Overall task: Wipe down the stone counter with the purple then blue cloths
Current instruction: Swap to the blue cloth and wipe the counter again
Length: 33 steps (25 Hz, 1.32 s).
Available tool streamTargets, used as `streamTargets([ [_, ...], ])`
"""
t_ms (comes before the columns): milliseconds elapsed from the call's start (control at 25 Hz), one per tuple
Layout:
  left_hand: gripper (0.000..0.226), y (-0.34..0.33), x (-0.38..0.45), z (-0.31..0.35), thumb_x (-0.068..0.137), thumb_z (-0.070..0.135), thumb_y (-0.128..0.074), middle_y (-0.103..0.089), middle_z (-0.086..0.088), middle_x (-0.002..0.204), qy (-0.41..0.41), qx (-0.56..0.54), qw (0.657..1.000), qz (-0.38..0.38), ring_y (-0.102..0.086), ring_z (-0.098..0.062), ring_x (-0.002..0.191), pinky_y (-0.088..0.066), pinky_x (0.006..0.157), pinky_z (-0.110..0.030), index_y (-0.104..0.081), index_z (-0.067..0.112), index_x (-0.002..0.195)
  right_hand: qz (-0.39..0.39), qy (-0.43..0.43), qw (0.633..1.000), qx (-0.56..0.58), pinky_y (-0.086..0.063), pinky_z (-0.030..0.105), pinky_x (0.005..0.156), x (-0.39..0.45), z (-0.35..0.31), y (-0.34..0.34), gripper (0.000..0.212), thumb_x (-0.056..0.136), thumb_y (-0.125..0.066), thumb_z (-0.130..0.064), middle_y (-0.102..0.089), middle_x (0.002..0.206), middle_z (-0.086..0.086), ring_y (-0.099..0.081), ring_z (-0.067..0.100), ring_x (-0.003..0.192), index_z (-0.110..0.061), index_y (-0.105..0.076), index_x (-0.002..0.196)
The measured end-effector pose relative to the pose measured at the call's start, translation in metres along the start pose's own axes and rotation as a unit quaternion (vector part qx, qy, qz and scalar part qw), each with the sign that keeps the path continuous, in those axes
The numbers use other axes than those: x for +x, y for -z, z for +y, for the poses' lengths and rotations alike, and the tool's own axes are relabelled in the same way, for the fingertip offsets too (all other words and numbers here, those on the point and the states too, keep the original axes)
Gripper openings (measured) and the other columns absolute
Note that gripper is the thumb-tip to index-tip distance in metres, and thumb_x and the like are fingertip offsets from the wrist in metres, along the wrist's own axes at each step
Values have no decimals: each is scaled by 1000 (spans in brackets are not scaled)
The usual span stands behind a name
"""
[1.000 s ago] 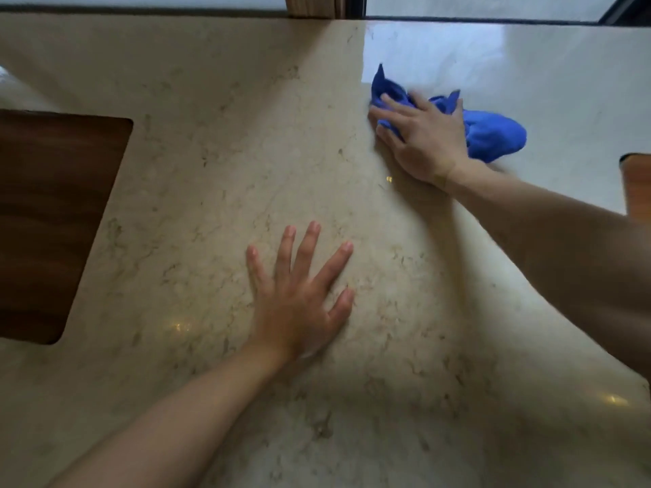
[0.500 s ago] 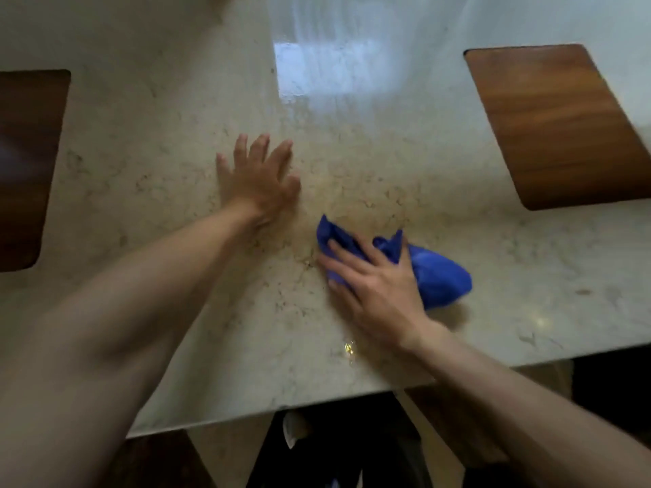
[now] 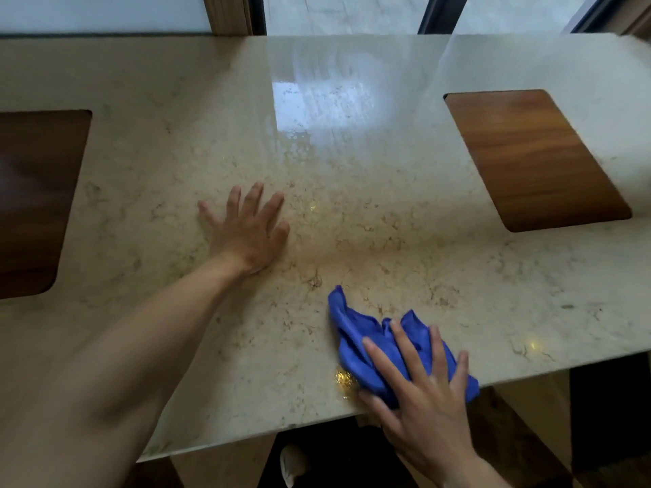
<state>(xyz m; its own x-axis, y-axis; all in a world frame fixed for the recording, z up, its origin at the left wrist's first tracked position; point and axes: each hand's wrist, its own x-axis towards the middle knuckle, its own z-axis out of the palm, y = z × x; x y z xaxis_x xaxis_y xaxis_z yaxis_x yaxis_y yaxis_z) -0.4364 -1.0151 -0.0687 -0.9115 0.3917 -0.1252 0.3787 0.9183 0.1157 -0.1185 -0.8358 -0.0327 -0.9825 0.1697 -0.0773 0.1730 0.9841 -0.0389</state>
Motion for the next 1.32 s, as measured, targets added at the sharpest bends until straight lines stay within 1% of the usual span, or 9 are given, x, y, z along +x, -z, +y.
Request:
streamTargets([
  [80,68,3,3,-1,84,76,-8,-3,12,166,3,-4,1000,-7,3,-27,152,7,105,-78,-8,54,149,-4,-14,1000,19,-23,81,98,1,-17,-5,62,83,-43,-72,-37,157,-1,-32,45,142,-49,-46,141],
  [200,67,9,15,-10,82,80,-11,-5,12,165,-26,13,1000,-6,2,-32,152,0,105,-80,-10,59,146,10,-75,996,38,-18,77,101,24,-44,-12,53,82,-46,-70,-48,150,-1,-41,39,138,-52,-56,130],
  [320,63,16,39,-22,84,78,-10,-10,7,165,-28,36,999,10,-5,-35,151,-10,106,-79,-16,60,144,38,-127,990,48,-18,75,103,43,-56,-20,49,87,-44,-69,-49,148,-3,-43,35,137,-55,-51,133],
  [520,63,24,98,-47,82,76,-9,-5,9,166,44,7,999,2,0,-34,152,-6,109,-76,-10,62,144,41,-136,986,89,-15,79,99,147,-82,-20,47,88,-38,-64,-55,143,-1,-37,36,141,-56,-50,133],
  [640,61,35,131,-73,87,70,-14,-4,7,166,60,19,998,10,-1,-36,151,-9,110,-75,-11,59,147,56,-106,990,76,-15,81,99,222,-81,-18,45,92,-41,-62,-48,149,-3,-28,36,145,-57,-43,137],
  [720,58,43,151,-95,93,65,-23,-7,2,167,71,32,997,13,-4,-37,150,-10,110,-75,-16,54,150,68,-110,988,85,-9,80,101,290,-76,-15,46,94,-40,-63,-37,156,-6,-18,34,149,-59,-37,139],
  [920,63,40,160,-125,88,73,-15,-6,3,167,108,4,994,8,1,-34,152,-2,114,-71,-14,57,150,-5,-120,987,106,3,81,100,494,-66,3,48,97,-23,-63,-10,164,-12,5,27,151,-60,-18,145],
  [1160,69,37,154,-123,86,74,-13,-7,4,166,87,5,996,29,3,-34,152,-2,114,-71,-12,53,152,-10,-128,986,110,2,83,99,644,-55,23,48,98,-22,-61,-10,165,-8,3,30,151,-57,-25,145],
  [1320,70,33,146,-124,86,74,-18,-9,4,166,86,-5,996,38,2,-34,152,0,114,-72,-12,50,152,-1,-118,985,127,3,81,100,690,-76,29,48,96,-24,-62,-15,164,-8,-1,30,151,-54,-35,142],
])
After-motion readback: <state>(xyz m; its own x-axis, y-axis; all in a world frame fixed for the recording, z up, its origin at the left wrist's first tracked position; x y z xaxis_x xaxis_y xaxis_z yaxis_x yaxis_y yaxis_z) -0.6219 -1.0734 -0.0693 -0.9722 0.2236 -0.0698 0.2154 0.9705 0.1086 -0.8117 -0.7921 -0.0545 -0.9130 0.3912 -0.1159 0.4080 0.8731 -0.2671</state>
